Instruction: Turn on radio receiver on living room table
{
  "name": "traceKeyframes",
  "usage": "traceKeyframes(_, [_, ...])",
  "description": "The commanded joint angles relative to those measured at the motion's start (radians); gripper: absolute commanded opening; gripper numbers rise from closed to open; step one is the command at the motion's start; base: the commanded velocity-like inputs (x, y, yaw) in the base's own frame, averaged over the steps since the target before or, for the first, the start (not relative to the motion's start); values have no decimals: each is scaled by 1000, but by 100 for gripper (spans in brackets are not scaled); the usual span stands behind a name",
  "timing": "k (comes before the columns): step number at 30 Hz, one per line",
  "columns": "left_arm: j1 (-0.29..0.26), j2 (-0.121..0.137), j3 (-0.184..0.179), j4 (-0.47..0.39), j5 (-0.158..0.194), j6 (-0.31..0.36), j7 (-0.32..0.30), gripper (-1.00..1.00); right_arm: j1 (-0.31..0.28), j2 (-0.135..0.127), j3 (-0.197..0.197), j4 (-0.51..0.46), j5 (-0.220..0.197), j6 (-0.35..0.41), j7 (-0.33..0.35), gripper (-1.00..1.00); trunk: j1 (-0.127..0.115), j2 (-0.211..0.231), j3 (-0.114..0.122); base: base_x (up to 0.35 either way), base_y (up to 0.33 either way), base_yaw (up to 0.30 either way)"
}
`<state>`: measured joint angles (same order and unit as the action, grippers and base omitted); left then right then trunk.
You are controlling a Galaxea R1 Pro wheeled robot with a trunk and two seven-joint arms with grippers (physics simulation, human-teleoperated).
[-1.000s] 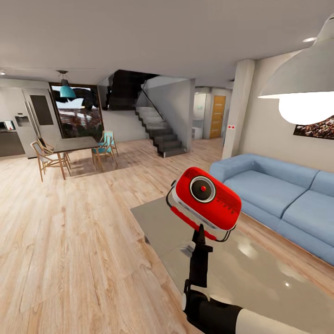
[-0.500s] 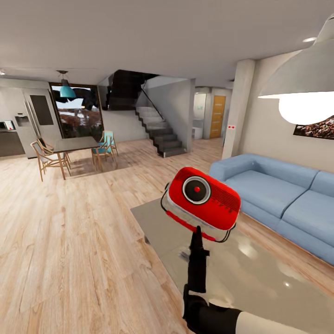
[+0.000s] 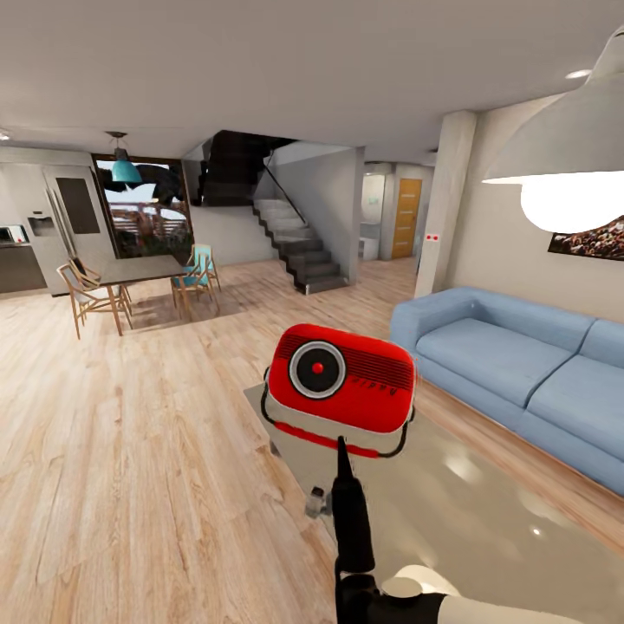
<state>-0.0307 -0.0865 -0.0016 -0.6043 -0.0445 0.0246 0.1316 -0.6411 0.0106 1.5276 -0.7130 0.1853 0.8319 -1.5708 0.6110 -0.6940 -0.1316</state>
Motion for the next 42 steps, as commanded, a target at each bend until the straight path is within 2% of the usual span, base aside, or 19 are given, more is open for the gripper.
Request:
traceKeyframes(1, [0, 0, 0, 0, 0, 0, 0, 100, 0, 0, -1, 2, 20, 1, 0, -100, 0, 0, 0, 0, 0, 0])
traceKeyframes(2, [0, 0, 0, 0, 0, 0, 0, 100, 0, 0, -4, 9, 57, 3, 0, -100, 0, 0, 0, 0, 0, 0])
traceKeyframes(3, [0, 0, 0, 0, 0, 0, 0, 100, 0, 0, -6, 14, 72, 3, 0, -100, 0, 0, 0, 0, 0, 0])
traceKeyframes(4, [0, 1, 0, 0, 0, 0, 0, 100, 0, 0, -10, 35, 105, 5, 0, -100, 0, 0, 0, 0, 0, 0])
traceKeyframes(6, [1, 1, 0, 0, 0, 0, 0, 100, -1, 0, -9, 89, 138, 5, 0, -100, 0, 0, 0, 0, 0, 0])
traceKeyframes(17, [0, 1, 0, 0, -1, 0, 0, 100, -2, -1, -6, 160, 257, 5, 0, -100, 0, 0, 0, 0, 0, 0])
traceKeyframes(25, [0, 1, 0, 0, -1, 0, 0, 100, -2, -3, -7, 169, 270, 4, 0, -100, 0, 0, 0, 0, 0, 0])
traceKeyframes(34, [0, 1, 0, 0, -2, 0, 0, 100, -4, -8, -11, 170, 342, 4, 0, -100, 0, 0, 0, 0, 0, 0])
traceKeyframes(36, [-12, -10, -11, 11, -13, -11, 12, 100, -5, 0, -17, 182, 335, -6, 0, -100, 0, 0, 0, 0, 0, 0])
traceKeyframes(39, [-29, -12, -6, 28, -14, -28, 19, 100, -5, 1, -17, 201, 335, -10, 1, -100, 0, 0, 0, 0, 0, 0])
traceKeyframes(42, [-22, -13, 3, 10, -11, -32, 11, 100, -5, 0, -17, 212, 334, -4, 5, -100, 0, 0, 0, 0, 0, 0])
